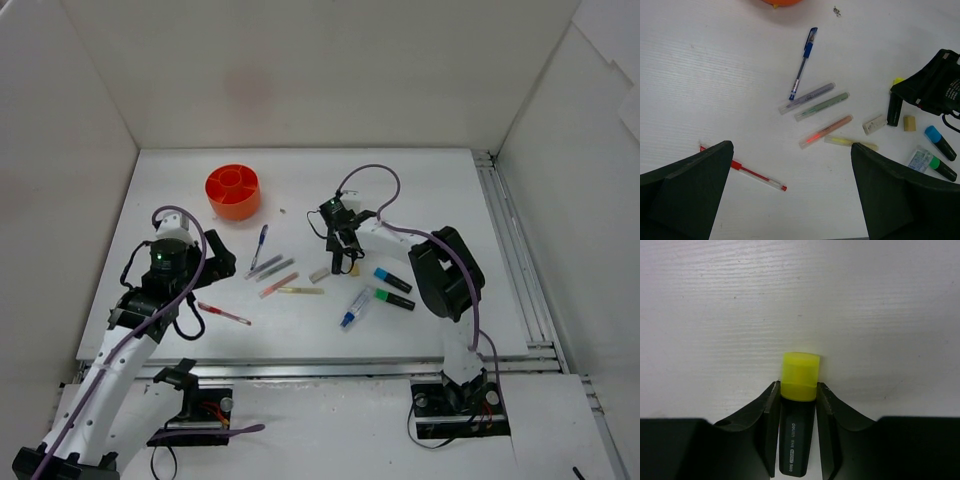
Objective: Sort the stationery into containers
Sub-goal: Pick up the pen from the center of the board.
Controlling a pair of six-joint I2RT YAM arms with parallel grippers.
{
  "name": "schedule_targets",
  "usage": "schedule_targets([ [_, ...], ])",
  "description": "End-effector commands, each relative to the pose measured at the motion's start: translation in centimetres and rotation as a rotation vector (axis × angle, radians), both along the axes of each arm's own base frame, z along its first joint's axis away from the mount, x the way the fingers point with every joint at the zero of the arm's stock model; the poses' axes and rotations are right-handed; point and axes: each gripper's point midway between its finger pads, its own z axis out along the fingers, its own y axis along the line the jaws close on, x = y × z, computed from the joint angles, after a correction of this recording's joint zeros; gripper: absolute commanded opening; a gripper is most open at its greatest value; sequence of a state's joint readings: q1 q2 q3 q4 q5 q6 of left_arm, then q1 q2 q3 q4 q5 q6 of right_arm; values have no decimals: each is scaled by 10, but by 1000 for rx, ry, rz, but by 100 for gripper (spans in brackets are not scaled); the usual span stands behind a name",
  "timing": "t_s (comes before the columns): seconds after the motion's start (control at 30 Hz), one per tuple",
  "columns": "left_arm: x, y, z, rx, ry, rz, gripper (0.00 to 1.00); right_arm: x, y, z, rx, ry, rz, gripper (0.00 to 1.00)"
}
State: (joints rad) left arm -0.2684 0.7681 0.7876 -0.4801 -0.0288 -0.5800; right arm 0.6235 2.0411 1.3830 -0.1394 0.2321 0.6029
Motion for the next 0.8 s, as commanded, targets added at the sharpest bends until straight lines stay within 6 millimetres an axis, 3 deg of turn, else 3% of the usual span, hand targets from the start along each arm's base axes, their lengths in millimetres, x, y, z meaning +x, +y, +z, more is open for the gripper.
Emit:
schedule_targets([
  [0.0,11,-8,13,-27,-55,-19,100,18,15,39,51,-92,7,21],
  [0.1,13,-18,15,-47,-58,-72,100,23,31,64,108,-152,103,15],
  [0.17,15,-25,20,-59,-67,-107,100,22,60,95,219,-252,289,12],
  [0.2,16,-27,23,-59,-75,-120,100,9,64,89,244,-248,372,11],
  [0.23,16,-33,26,-71,-84,-155,100,1,89,128,341,-368,551,11],
  [0.27,16,-37,30,-77,-91,-176,100,-10,98,142,382,-418,626,11],
  [0.3,16,-40,32,-81,-95,-199,100,-25,98,134,399,-423,712,11],
  [0.33,15,-46,37,-92,-110,-238,100,-48,113,170,460,-547,904,12],
  [0.37,16,-49,39,-98,-112,-255,100,-59,115,178,471,-588,968,12],
  [0.4,15,-53,40,-104,-114,-276,100,-73,113,171,471,-594,1038,12],
  [0.43,14,-61,45,-121,-129,-323,100,-89,116,190,458,-679,1161,12],
  [0.53,10,-77,51,-169,-149,-417,100,-126,120,196,454,-701,1342,13],
  [0.63,5,-98,54,-232,-151,-522,100,-153,122,196,425,-700,1478,13],
  [0.77,-1,-118,52,-304,-129,-627,100,-166,121,192,343,-701,1551,12],
])
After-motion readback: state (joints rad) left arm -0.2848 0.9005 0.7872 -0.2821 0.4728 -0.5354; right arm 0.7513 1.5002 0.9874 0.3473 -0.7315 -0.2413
